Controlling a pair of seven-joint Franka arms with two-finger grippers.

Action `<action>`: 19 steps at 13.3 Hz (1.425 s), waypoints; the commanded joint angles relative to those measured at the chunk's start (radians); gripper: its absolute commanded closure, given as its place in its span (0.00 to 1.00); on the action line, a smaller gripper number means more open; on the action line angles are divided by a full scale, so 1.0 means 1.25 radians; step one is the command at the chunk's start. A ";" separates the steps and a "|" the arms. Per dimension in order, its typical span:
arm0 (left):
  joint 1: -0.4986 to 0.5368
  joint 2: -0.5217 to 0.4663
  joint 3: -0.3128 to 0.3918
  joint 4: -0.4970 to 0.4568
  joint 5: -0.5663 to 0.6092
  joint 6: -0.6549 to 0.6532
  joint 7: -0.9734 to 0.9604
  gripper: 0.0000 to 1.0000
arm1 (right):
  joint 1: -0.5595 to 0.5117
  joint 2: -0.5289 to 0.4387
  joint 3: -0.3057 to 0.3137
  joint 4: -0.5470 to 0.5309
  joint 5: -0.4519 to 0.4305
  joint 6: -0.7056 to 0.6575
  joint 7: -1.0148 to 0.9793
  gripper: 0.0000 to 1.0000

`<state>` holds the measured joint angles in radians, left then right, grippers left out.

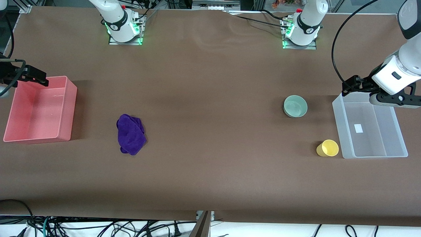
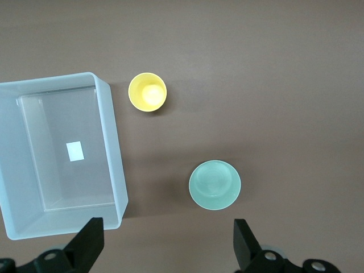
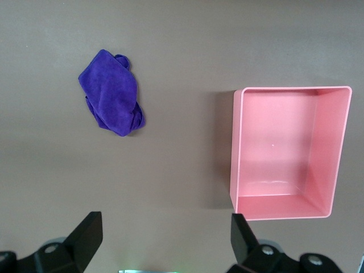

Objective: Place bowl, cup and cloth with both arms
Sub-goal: 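Reach the left gripper to the green bowl while the right reaches the cloth, then grasp the green bowl with the left gripper while the right grasps cloth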

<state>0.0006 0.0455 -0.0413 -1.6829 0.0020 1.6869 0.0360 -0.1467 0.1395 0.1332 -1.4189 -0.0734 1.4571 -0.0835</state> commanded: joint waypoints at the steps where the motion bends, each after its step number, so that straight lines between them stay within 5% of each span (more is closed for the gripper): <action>1: 0.007 -0.008 -0.001 -0.001 -0.004 0.000 -0.003 0.00 | -0.005 -0.016 0.000 -0.009 0.013 -0.005 0.008 0.00; 5: 0.007 -0.007 -0.001 -0.005 0.000 -0.001 -0.001 0.00 | -0.005 -0.012 0.000 -0.009 0.013 -0.005 0.003 0.00; 11: 0.007 0.020 -0.005 -0.184 -0.005 0.014 0.002 0.00 | -0.005 -0.011 0.003 -0.009 0.015 0.003 0.005 0.00; 15: 0.007 0.070 -0.005 -0.355 -0.007 0.277 0.002 0.00 | 0.003 0.031 0.011 -0.059 0.016 0.036 0.004 0.00; 19: 0.002 0.155 -0.005 -0.494 -0.007 0.584 0.003 0.00 | 0.015 0.061 0.043 -0.305 0.033 0.350 0.004 0.00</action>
<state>0.0029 0.2058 -0.0427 -2.2520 0.0020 2.3125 0.0359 -0.1328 0.2223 0.1656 -1.6380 -0.0452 1.7204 -0.0830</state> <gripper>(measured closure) 0.000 0.000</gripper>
